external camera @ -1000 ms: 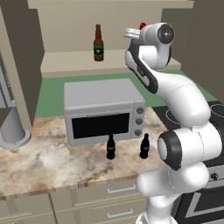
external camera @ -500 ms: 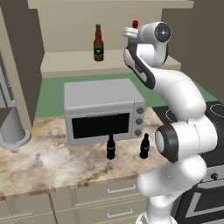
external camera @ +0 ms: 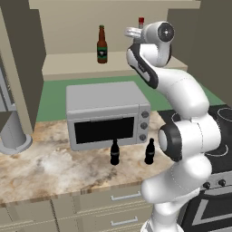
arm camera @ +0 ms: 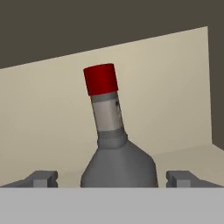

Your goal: Sort all alcoholic drinks to one cabinet, and non-alcoholic drinks to the other.

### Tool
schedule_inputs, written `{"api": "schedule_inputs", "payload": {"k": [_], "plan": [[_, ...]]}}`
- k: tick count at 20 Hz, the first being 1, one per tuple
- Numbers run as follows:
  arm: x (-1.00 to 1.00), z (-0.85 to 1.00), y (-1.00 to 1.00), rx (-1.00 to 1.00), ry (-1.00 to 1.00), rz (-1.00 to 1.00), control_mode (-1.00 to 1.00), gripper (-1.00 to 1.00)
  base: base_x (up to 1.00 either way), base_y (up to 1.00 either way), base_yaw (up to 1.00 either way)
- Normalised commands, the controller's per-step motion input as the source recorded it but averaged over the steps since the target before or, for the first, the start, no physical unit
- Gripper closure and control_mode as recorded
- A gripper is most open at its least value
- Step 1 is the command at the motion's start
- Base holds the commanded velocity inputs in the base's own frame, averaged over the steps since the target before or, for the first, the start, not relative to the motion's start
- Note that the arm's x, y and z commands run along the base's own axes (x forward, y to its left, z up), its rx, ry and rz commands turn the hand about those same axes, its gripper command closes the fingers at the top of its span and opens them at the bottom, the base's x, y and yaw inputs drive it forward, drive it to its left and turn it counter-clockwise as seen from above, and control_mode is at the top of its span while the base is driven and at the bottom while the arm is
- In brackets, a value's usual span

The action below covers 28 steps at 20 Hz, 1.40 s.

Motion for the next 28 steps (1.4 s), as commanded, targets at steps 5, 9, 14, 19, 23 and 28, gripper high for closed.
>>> {"api": "schedule_inputs", "payload": {"k": [5, 9, 14, 19, 23, 28], "plan": [[0.05, 0.00, 0.00, 0.00, -0.01, 0.00, -1.00, -1.00, 0.00, 0.00, 0.00], [-0.11, 0.00, 0.00, 0.00, -0.06, 0.00, -1.00, -1.00, 0.00, 0.00, 0.00], [-0.66, 0.03, 0.00, 0.00, -0.12, 0.00, -1.00, -1.00, 0.00, 0.00, 0.00], [-0.92, 0.08, 0.00, 0.00, -0.03, 0.00, -1.00, -1.00, 0.00, 0.00, 0.00], [-0.92, 0.01, 0.00, 0.03, 0.01, -0.01, -1.00, -1.00, 0.00, 0.00, 0.00], [-0.84, 0.04, 0.00, 0.06, 0.07, -0.03, -1.00, -1.00, 0.00, 0.00, 0.00]]}}
